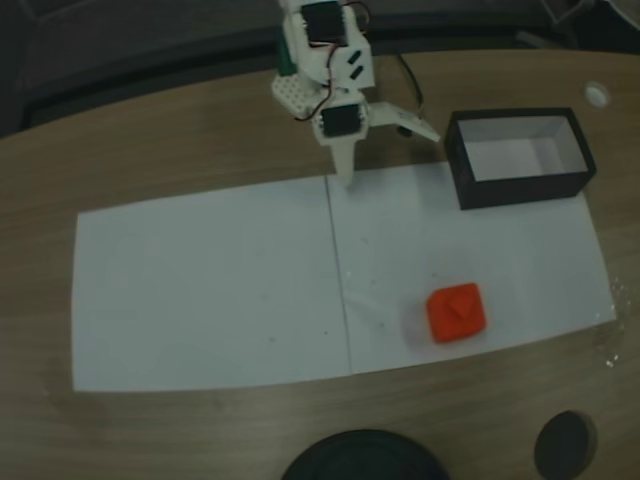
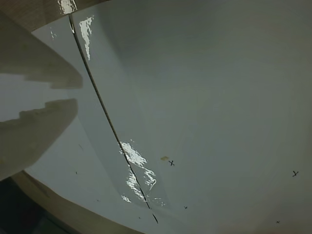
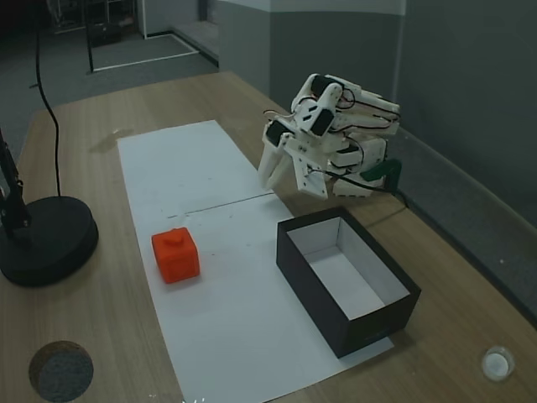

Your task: Grab a orange square and put it in the box.

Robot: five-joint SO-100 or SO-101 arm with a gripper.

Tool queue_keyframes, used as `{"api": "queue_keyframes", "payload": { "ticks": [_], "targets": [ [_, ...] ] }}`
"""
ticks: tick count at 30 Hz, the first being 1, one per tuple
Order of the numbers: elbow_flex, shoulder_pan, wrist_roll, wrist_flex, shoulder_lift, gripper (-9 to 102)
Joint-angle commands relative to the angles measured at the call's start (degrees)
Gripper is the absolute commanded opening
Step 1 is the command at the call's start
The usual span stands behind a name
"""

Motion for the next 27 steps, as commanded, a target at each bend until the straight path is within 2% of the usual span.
{"api": "queue_keyframes", "payload": {
  "ticks": [1,4,6,9,12,18,23,27],
  "targets": [
    [-3.08,-0.35,-0.18,-0.79,1.05,0],
    [-3.43,-0.62,0.18,-2.2,1.05,0],
    [-4.48,-0.7,-0.26,-8.96,1.05,1],
    [-6.06,-1.05,-0.26,-18.37,1.05,11],
    [-8.96,-3.78,0.53,-23.2,0.0,22],
    [-22.59,-10.99,-0.44,-22.59,-7.82,23],
    [-38.5,-17.84,-2.81,-17.93,-31.55,23],
    [-52.91,-18.9,-3.34,-13.62,-52.56,23]
  ]
}}
